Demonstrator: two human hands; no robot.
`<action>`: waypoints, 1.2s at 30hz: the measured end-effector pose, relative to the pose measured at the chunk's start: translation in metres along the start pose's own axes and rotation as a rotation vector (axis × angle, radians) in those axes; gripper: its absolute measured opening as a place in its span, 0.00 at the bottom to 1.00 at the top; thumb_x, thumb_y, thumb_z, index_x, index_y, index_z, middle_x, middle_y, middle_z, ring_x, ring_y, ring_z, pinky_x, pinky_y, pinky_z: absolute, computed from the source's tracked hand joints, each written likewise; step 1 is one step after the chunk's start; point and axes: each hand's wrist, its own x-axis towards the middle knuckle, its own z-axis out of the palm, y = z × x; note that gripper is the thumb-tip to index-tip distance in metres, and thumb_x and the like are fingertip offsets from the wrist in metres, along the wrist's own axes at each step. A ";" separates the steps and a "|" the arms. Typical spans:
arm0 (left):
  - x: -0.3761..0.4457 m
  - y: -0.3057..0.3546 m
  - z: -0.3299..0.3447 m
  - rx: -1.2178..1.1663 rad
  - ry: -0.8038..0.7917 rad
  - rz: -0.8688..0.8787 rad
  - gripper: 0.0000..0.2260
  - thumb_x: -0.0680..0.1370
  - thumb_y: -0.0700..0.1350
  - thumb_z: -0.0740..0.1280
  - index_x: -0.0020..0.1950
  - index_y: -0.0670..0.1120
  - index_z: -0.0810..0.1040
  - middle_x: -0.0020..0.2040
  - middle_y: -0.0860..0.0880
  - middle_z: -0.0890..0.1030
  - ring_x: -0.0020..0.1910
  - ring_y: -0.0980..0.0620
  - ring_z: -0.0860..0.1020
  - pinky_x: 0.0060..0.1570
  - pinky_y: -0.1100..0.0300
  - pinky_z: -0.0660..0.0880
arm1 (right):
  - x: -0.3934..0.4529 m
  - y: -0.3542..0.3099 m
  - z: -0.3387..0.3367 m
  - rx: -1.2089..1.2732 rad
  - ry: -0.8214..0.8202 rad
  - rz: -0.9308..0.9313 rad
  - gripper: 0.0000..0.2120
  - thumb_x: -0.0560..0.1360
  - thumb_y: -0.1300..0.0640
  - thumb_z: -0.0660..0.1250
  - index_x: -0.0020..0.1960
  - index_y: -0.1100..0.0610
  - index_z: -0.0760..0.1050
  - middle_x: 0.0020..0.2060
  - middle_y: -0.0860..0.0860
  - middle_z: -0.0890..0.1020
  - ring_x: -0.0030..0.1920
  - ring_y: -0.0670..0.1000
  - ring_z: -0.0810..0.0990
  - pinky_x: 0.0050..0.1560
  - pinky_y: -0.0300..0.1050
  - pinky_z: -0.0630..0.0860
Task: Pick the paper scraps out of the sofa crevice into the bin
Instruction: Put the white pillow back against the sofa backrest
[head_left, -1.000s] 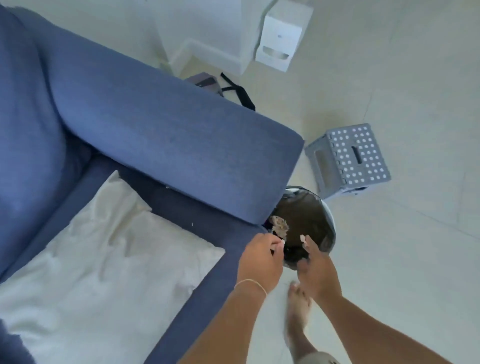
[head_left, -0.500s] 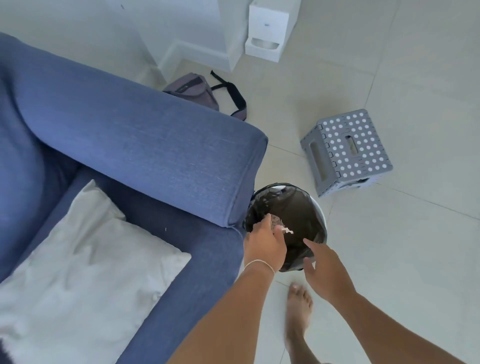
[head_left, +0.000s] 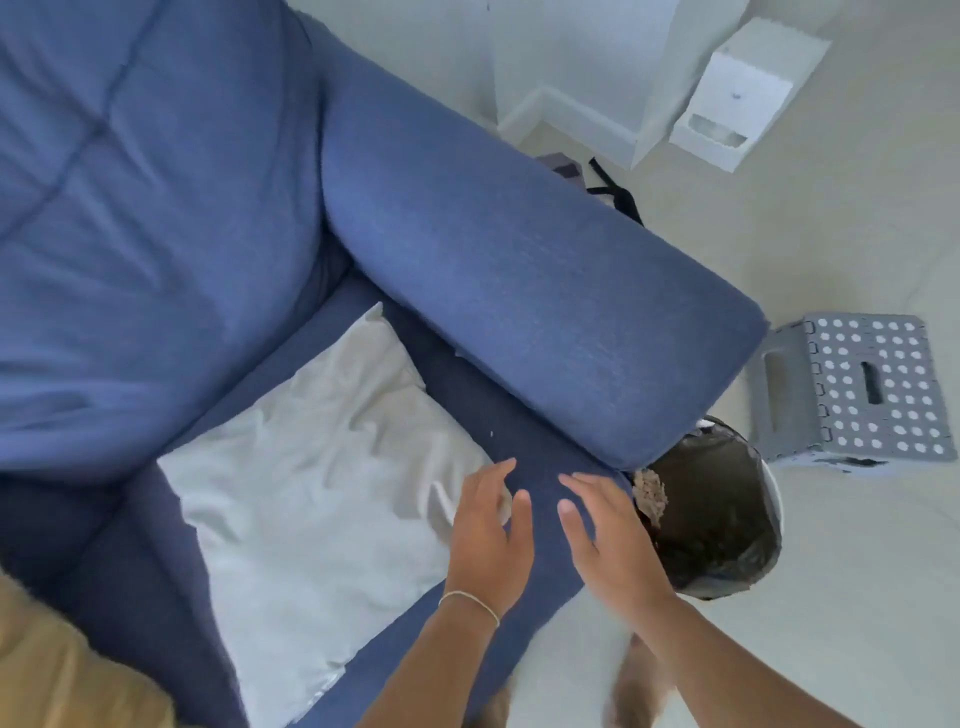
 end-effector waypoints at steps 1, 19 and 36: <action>-0.002 -0.001 -0.016 -0.044 0.021 0.020 0.13 0.81 0.47 0.63 0.66 0.55 0.73 0.60 0.56 0.76 0.60 0.55 0.75 0.62 0.53 0.74 | 0.008 -0.017 0.008 0.009 -0.010 -0.021 0.26 0.81 0.38 0.52 0.72 0.49 0.71 0.69 0.43 0.73 0.71 0.42 0.68 0.71 0.40 0.65; 0.037 -0.122 -0.263 -0.210 0.495 -0.620 0.43 0.60 0.75 0.71 0.69 0.57 0.66 0.64 0.54 0.73 0.67 0.50 0.68 0.62 0.44 0.74 | 0.144 -0.214 0.093 -0.037 -0.265 0.167 0.44 0.58 0.19 0.64 0.70 0.37 0.68 0.64 0.42 0.77 0.68 0.48 0.74 0.66 0.54 0.74; 0.091 -0.047 -0.310 -0.298 0.787 -0.165 0.43 0.61 0.59 0.82 0.69 0.65 0.62 0.65 0.65 0.72 0.65 0.62 0.73 0.62 0.54 0.73 | 0.232 -0.316 0.064 0.143 -0.275 -0.340 0.50 0.66 0.39 0.79 0.79 0.38 0.52 0.73 0.36 0.65 0.73 0.35 0.62 0.69 0.37 0.62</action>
